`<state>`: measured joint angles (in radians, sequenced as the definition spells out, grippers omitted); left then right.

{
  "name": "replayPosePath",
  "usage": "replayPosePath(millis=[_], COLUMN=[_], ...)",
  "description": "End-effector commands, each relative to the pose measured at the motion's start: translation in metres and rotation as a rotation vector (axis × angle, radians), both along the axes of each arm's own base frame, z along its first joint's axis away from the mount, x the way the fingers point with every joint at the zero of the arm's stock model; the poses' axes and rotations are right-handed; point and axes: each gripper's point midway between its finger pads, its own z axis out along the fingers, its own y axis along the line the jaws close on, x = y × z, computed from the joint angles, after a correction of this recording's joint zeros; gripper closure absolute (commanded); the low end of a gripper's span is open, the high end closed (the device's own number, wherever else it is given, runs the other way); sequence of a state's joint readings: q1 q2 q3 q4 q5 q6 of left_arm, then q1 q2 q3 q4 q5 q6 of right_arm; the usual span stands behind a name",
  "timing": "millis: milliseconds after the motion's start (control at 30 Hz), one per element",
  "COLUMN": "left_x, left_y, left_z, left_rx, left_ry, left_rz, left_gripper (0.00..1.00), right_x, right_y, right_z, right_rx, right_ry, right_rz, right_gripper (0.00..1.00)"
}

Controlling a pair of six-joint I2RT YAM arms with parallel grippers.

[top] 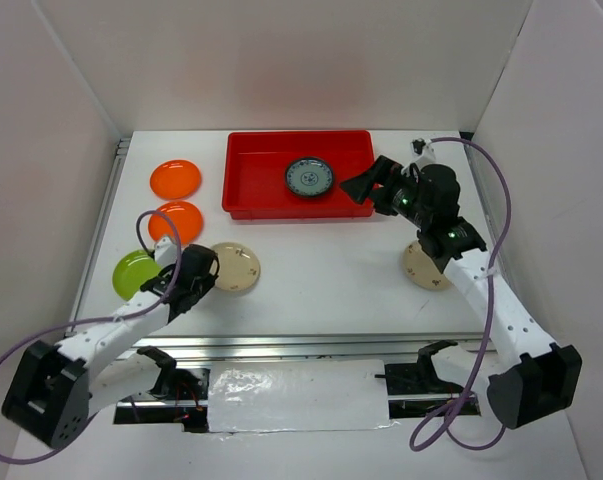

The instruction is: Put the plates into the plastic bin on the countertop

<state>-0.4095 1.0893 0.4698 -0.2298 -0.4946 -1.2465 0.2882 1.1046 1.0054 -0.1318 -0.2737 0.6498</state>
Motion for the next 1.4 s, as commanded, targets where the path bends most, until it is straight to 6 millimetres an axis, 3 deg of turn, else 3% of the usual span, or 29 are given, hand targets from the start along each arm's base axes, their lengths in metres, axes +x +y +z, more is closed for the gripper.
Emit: replayPosePath(millis=[0, 133, 200, 233, 300, 367, 400, 433, 467, 500, 533, 567, 600, 633, 667, 700, 733, 767, 800, 933, 967, 1067, 1100, 1167, 1233, 1267, 1300, 1333, 1367], left_x=[-0.03, -0.018, -0.003, 0.004, 0.028, 0.053, 0.073, 0.094, 0.115, 0.133, 0.158, 0.179, 0.2, 0.226, 0.249, 0.271, 0.283, 0.299, 0.311, 0.339, 0.344, 0.352, 0.353, 0.352, 0.345, 0.334, 0.331, 0.323, 0.315], left_y=[0.015, -0.002, -0.023, -0.032, -0.052, -0.074, -0.087, -0.103, -0.11, -0.119, -0.136, -0.137, -0.144, -0.161, -0.163, -0.172, -0.176, -0.18, -0.181, -0.191, -0.192, -0.194, -0.196, -0.193, -0.194, -0.191, -0.187, -0.189, -0.186], left_z=[0.024, 0.094, 0.137, 0.144, 0.187, 0.191, 0.226, 0.211, 0.237, 0.245, 0.218, 0.217, 0.236, 0.211, 0.232, 0.196, 0.196, 0.215, 0.181, 0.162, 0.162, 0.137, 0.129, 0.119, 0.123, 0.108, 0.138, 0.138, 0.132], left_rx=[0.124, 0.121, 0.113, 0.114, 0.126, 0.134, 0.147, 0.155, 0.152, 0.15, 0.134, 0.128, 0.127, 0.107, 0.095, 0.09, 0.08, 0.077, 0.077, 0.036, 0.024, -0.009, -0.023, -0.032, -0.035, -0.034, -0.016, -0.011, 0.003], left_ry=[0.039, -0.11, -0.201, -0.202, -0.312, -0.294, -0.379, -0.331, -0.383, -0.412, -0.363, -0.38, -0.442, -0.424, -0.483, -0.43, -0.437, -0.484, -0.414, -0.429, -0.437, -0.407, -0.395, -0.372, -0.368, -0.336, -0.398, -0.391, -0.368], left_rz=[-0.01, -0.146, -0.274, -0.312, -0.411, -0.478, -0.514, -0.557, -0.559, -0.569, -0.613, -0.613, -0.618, -0.666, -0.668, -0.699, -0.706, -0.711, -0.707, -0.735, -0.736, -0.747, -0.76, -0.755, -0.749, -0.753, -0.728, -0.727, -0.726], left_gripper=[1.0, 1.0, 1.0, 1.0, 1.0, 1.0, 1.0, 1.0, 1.0, 1.0, 1.0, 1.0, 1.0, 1.0, 1.0, 1.0, 1.0, 1.0, 1.0, 1.0, 1.0, 1.0, 0.95, 0.69, 0.41, 0.36, 0.31, 0.01, 0.01], right_x=[-0.007, -0.006, -0.004, -0.003, 0.002, 0.01, 0.011, 0.012, 0.014, 0.012, 0.013, 0.012, 0.011, 0.011, 0.009, 0.008, 0.007, 0.005, 0.002, -0.009, -0.012, -0.023, -0.026, -0.032, -0.04, -0.043, -0.049, -0.053, -0.058], right_y=[-0.011, -0.025, -0.032, -0.036, -0.053, -0.08, -0.09, -0.099, -0.114, -0.118, -0.132, -0.133, -0.149, -0.153, -0.152, -0.161, -0.162, -0.164, -0.171, -0.204, -0.207, -0.209, -0.209, -0.212, -0.218, -0.222, -0.225, -0.229, -0.241], right_z=[0.03, 0.033, 0.032, 0.031, 0.023, 0.007, -0.005, -0.012, -0.019, -0.033, -0.036, -0.041, -0.052, -0.057, -0.059, -0.065, -0.068, -0.07, -0.076, -0.087, -0.088, -0.091, -0.088, -0.089, -0.086, -0.085, -0.086, -0.088, -0.093], right_rx=[0.024, 0.019, 0.014, 0.011, 0.008, 0.01, 0.009, 0.012, 0.025, 0.026, 0.036, 0.049, 0.061, 0.071, 0.09, 0.102, 0.109, 0.118, 0.113, 0.086, 0.089, 0.075, 0.07, 0.045, 0.028, 0.022, 0.017, 0.021, 0.004], right_ry=[-0.087, -0.082, -0.072, -0.068, -0.033, 0.017, 0.045, 0.064, 0.086, 0.118, 0.12, 0.129, 0.149, 0.156, 0.164, 0.18, 0.187, 0.192, 0.218, 0.259, 0.257, 0.249, 0.238, 0.249, 0.244, 0.242, 0.25, 0.262, 0.274], right_rz=[-0.023, -0.066, -0.092, -0.112, -0.186, -0.306, -0.344, -0.372, -0.411, -0.416, -0.449, -0.428, -0.462, -0.459, -0.425, -0.44, -0.437, -0.444, -0.486, -0.681, -0.698, -0.721, -0.72, -0.741, -0.784, -0.807, -0.838, -0.871, -0.945], right_gripper=[0.0, 0.0, 0.0, 0.0, 0.0, 0.0, 0.0, 0.0, 0.0, 0.0, 0.0, 0.0, 0.0, 0.0, 0.0, 0.0, 0.0, 0.0, 0.0, 0.0, 0.0, 0.0, 0.0, 0.0, 0.0, 0.0, 0.0, 0.0, 0.0])
